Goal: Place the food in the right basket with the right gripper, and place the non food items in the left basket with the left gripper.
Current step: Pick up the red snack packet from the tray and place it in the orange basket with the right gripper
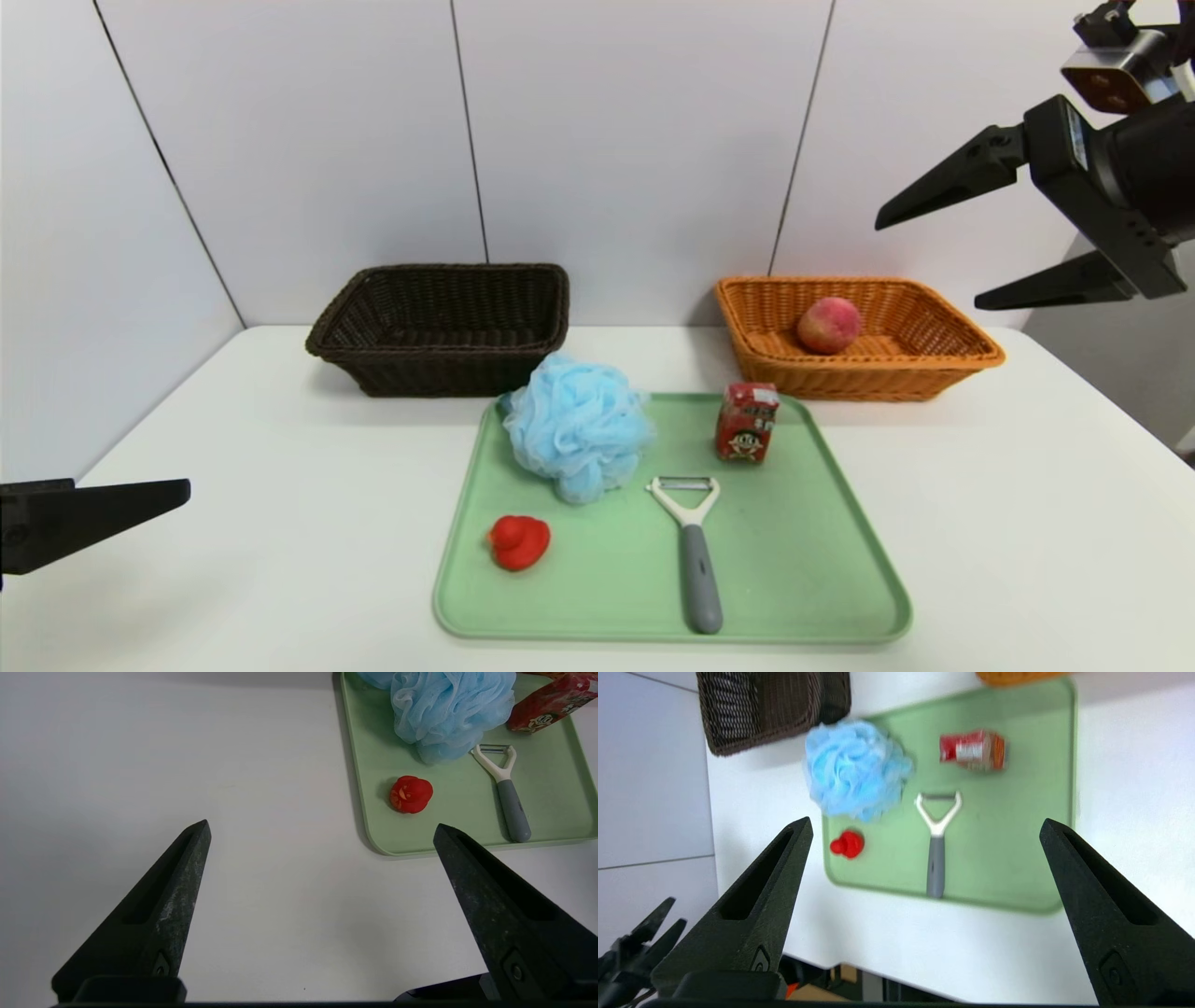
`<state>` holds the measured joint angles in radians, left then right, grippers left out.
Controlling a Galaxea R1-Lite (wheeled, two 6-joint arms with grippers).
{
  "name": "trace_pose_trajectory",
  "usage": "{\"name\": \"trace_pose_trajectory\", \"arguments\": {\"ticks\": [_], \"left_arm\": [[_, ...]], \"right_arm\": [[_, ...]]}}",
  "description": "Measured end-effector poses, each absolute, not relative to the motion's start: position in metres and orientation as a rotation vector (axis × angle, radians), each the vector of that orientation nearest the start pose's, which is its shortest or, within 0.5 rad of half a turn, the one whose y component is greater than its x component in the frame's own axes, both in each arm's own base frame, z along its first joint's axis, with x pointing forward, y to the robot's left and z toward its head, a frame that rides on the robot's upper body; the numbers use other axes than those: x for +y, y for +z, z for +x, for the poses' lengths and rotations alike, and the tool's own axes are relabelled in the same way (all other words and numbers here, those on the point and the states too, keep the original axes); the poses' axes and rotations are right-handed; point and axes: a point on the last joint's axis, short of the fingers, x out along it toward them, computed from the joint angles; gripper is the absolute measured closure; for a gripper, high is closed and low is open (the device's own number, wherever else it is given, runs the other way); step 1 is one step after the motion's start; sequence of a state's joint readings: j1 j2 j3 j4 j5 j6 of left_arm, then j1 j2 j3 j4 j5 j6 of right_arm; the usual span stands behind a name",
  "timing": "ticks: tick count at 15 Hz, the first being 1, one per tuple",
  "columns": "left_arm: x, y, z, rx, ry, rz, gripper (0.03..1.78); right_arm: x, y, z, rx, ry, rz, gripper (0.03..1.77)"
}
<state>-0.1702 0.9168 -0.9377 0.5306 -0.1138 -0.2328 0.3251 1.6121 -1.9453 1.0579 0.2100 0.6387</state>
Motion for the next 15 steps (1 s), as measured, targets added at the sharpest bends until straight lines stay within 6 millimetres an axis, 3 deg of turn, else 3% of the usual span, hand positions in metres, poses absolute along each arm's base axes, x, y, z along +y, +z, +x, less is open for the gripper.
{"name": "trace_pose_trajectory", "arguments": {"ticks": [3, 5, 10, 15], "left_arm": [[-0.016, 0.267, 0.075, 0.537, -0.218, -0.212, 0.12], [-0.015, 0.266, 0.073, 0.542, -0.217, -0.211, 0.12], [-0.015, 0.265, 0.072, 0.546, -0.217, -0.21, 0.12], [-0.016, 0.263, 0.075, 0.562, -0.216, -0.208, 0.12]], "right_arm": [[0.089, 0.356, 0.213, 0.946, 0.204, 0.706, 0.11], [0.093, 0.348, 0.217, 0.985, 0.176, 0.72, 0.11], [0.105, 0.324, 0.22, 0.974, 0.077, 0.477, 0.11], [0.144, 0.307, 0.223, 0.978, 0.141, 0.231, 0.1]]}}
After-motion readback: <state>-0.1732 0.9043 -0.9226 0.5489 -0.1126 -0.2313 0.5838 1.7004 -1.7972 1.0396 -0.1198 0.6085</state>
